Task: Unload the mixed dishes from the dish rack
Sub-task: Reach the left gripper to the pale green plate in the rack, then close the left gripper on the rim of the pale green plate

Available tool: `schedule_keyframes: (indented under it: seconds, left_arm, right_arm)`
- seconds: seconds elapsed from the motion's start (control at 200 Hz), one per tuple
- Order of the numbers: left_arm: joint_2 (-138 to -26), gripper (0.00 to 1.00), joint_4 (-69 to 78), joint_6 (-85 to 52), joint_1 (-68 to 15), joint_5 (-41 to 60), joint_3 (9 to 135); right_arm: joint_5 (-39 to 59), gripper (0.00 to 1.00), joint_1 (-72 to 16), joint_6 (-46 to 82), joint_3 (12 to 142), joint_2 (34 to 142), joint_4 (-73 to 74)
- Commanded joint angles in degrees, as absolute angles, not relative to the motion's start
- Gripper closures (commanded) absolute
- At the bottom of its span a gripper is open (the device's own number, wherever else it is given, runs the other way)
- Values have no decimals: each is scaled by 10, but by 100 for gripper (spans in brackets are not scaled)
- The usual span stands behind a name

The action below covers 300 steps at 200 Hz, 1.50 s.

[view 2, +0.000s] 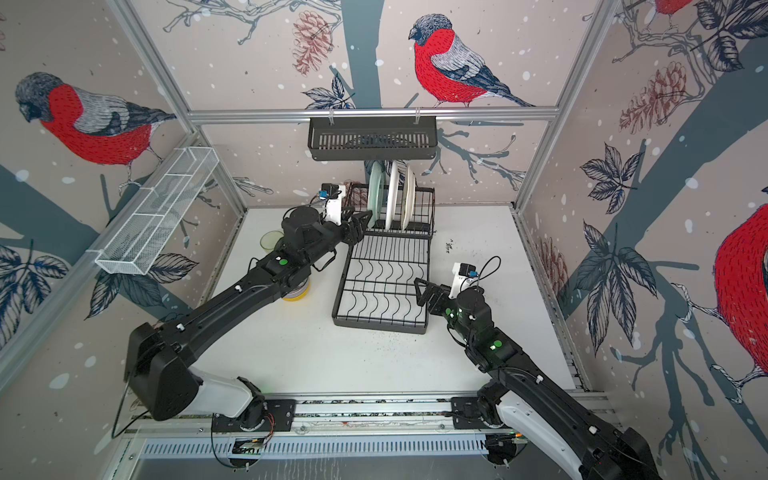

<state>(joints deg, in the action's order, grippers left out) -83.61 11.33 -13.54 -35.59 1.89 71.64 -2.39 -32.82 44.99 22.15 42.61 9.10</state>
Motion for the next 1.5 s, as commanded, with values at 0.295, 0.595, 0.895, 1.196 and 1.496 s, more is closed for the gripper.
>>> schedule_keyframes:
  seconds: [0.295, 0.595, 0.895, 1.196, 1.496]
  left_arm:
    - [-906, 37, 148, -111, -354, 13, 766]
    - [-939, 48, 139, -113, -342, 33, 798]
    - [-961, 49, 138, -114, -334, 47, 816]
    - [-986, 54, 127, -112, -324, 60, 840]
    - [-992, 70, 128, -108, -320, 60, 844]
  right_arm:
    - [-41, 0, -327, 443, 220, 421, 89]
    - [-54, 0, -324, 442, 210, 409, 86]
    - [-57, 0, -316, 441, 203, 403, 85]
    - [-57, 0, -309, 438, 201, 402, 84]
    - [-58, 0, -304, 432, 200, 403, 86]
